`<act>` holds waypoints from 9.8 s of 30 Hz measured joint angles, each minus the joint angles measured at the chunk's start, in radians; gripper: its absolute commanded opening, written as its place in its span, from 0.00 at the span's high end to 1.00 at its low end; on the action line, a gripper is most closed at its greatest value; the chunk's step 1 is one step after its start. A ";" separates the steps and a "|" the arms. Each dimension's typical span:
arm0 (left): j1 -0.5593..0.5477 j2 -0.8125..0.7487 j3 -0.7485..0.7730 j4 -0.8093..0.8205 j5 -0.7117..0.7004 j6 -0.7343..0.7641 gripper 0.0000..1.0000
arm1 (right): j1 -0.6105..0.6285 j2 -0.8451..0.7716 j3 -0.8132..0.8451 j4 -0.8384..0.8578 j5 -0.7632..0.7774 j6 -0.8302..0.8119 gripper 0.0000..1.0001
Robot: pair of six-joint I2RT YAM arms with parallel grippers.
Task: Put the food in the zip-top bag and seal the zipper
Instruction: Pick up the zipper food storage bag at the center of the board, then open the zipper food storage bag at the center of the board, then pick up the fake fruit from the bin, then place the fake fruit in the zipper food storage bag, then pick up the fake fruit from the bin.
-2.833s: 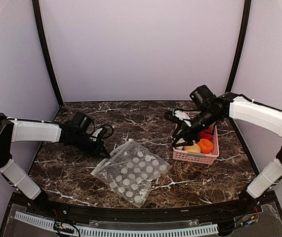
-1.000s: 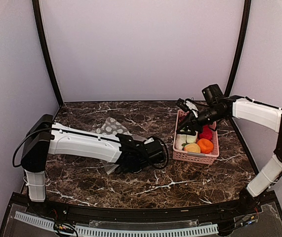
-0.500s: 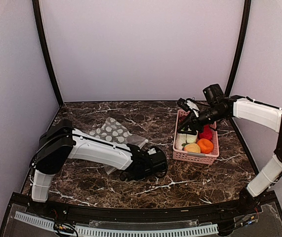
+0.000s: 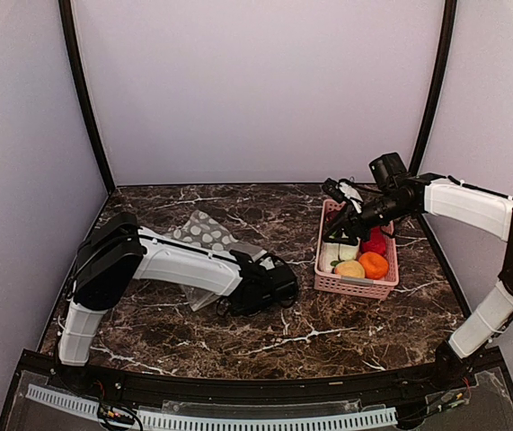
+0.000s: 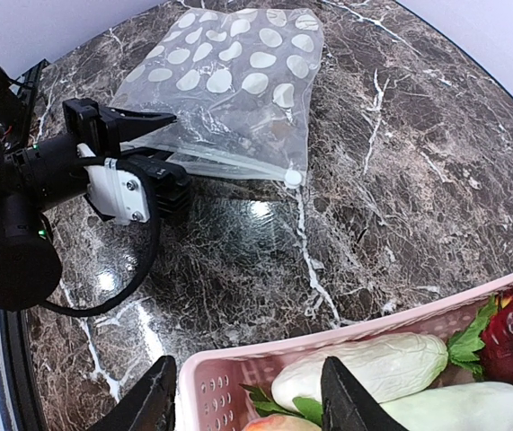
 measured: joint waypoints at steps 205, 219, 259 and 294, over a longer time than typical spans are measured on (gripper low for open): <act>0.446 -0.689 -0.424 0.995 1.313 -0.378 0.99 | 0.238 0.378 0.661 -0.090 -0.023 0.224 0.44; 0.446 -0.686 -0.424 0.999 1.342 -0.407 0.99 | 0.311 0.472 0.775 -0.043 0.218 0.232 0.14; 0.446 -0.625 -0.396 0.891 1.290 -0.359 0.99 | -0.179 0.152 0.284 -0.216 0.227 0.253 0.40; 0.446 -0.621 -0.381 0.870 1.290 -0.323 0.99 | -0.062 0.394 0.202 0.175 0.557 -0.551 0.28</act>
